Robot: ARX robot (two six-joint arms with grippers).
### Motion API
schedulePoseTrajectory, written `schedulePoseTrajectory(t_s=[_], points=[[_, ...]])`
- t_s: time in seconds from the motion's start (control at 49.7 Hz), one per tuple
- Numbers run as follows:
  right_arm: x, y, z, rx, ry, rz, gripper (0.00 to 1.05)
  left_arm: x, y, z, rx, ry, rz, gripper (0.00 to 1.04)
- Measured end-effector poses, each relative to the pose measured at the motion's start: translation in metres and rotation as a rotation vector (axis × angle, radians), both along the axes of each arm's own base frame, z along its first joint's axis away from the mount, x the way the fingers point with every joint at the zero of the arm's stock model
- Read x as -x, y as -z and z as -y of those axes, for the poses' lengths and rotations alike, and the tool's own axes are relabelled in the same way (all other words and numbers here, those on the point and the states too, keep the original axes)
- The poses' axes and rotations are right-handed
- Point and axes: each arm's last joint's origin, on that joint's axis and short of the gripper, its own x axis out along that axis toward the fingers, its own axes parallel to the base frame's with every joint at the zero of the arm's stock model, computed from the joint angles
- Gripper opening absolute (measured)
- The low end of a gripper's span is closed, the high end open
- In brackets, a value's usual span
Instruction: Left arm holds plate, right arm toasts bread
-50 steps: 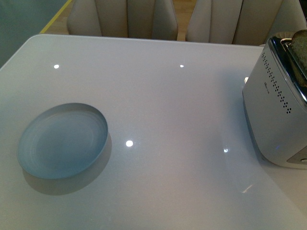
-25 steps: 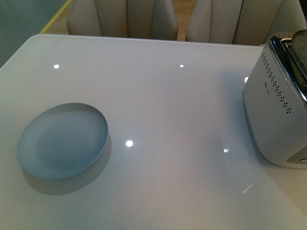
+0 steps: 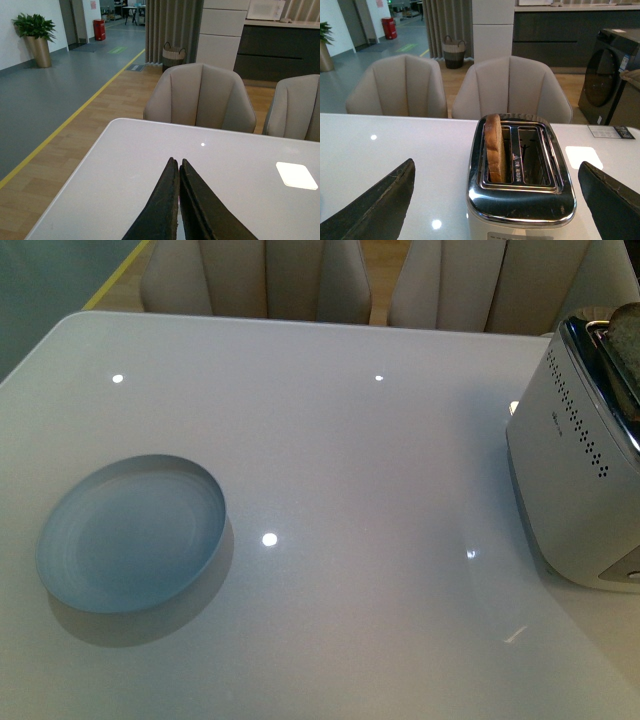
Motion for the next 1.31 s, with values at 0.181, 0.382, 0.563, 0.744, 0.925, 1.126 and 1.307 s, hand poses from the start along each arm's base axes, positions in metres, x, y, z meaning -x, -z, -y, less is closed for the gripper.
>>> schedulePoseTrajectory(t_s=[0.181,0.382,0.563,0.744,0.925,1.126,1.307], points=[[0.000,0.000,0.000,0.000,0.000,0.000,0.96,0.007,-0.002,0.000,-0.001,0.000,0.009,0.03],[0.000,0.000,0.000,0.000,0.000,0.000,0.96,0.013,-0.004,0.000,-0.001,0.000,0.013,0.03],[0.000,0.000,0.000,0.000,0.000,0.000,0.96,0.018,-0.004,0.000,-0.001,0.000,0.015,0.03],[0.000,0.000,0.000,0.000,0.000,0.000,0.96,0.022,-0.004,0.000,-0.001,0.000,0.016,0.03],[0.000,0.000,0.000,0.000,0.000,0.000,0.96,0.026,-0.004,0.000,-0.001,0.000,0.016,0.03],[0.000,0.000,0.000,0.000,0.000,0.000,0.96,0.032,-0.001,0.000,-0.002,0.000,-0.006,0.03],[0.000,0.000,0.000,0.000,0.000,0.000,0.96,0.039,-0.001,0.000,-0.002,0.000,0.011,0.03]])
